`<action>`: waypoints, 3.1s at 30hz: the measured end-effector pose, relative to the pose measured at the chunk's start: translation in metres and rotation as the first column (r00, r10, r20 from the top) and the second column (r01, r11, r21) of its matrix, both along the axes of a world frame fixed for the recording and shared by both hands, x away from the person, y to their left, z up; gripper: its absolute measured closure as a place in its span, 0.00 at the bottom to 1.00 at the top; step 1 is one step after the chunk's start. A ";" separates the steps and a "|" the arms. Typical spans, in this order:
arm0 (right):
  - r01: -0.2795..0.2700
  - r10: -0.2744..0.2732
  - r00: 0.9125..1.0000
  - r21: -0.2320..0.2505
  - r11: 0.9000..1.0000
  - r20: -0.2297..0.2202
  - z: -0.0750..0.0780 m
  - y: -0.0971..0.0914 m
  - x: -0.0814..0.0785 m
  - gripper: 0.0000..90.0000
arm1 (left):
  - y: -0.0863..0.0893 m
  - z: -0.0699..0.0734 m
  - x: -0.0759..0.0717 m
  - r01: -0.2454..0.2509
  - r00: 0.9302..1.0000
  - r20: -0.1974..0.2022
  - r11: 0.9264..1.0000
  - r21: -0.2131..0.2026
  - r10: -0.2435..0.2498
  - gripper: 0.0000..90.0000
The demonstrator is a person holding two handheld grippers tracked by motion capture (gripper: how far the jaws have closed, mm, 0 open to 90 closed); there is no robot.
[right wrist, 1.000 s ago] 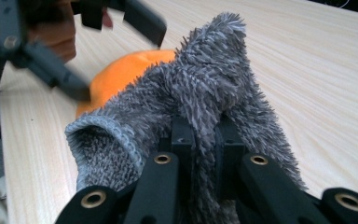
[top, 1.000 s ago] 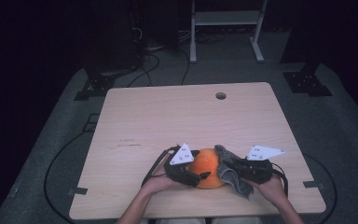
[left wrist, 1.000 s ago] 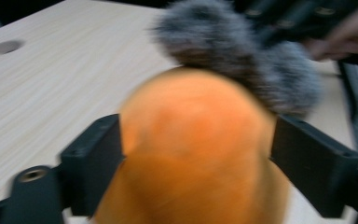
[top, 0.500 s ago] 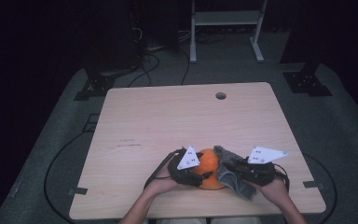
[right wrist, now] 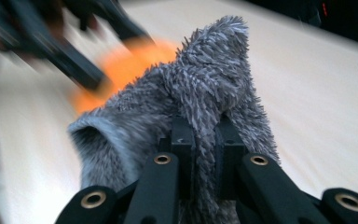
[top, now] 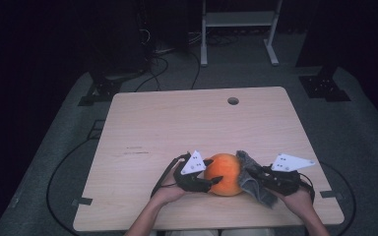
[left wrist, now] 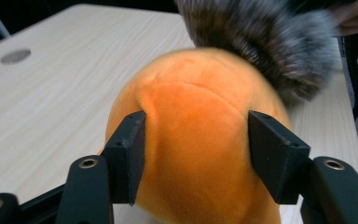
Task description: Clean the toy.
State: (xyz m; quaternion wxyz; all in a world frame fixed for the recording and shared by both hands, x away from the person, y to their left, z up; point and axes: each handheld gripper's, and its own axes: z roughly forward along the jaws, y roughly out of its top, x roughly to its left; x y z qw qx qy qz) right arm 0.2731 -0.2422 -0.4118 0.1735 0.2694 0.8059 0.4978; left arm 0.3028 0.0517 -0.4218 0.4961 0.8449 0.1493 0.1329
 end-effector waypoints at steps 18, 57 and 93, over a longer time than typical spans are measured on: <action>0.016 -0.017 1.000 -0.047 0.999 -0.025 -0.010 0.002 0.011 0.90 | -0.005 -0.006 0.001 -0.007 1.000 -0.015 1.000 -0.014 0.007 0.42; -0.036 0.037 0.999 -0.094 0.995 0.016 0.011 0.012 0.001 0.90 | -0.025 0.002 -0.011 0.023 0.999 0.043 1.000 -0.019 -0.022 0.16; -0.020 0.013 0.996 -0.084 0.996 -0.084 -0.017 0.004 0.010 0.90 | -0.004 -0.012 0.002 0.024 0.999 -0.024 0.996 0.081 -0.022 0.28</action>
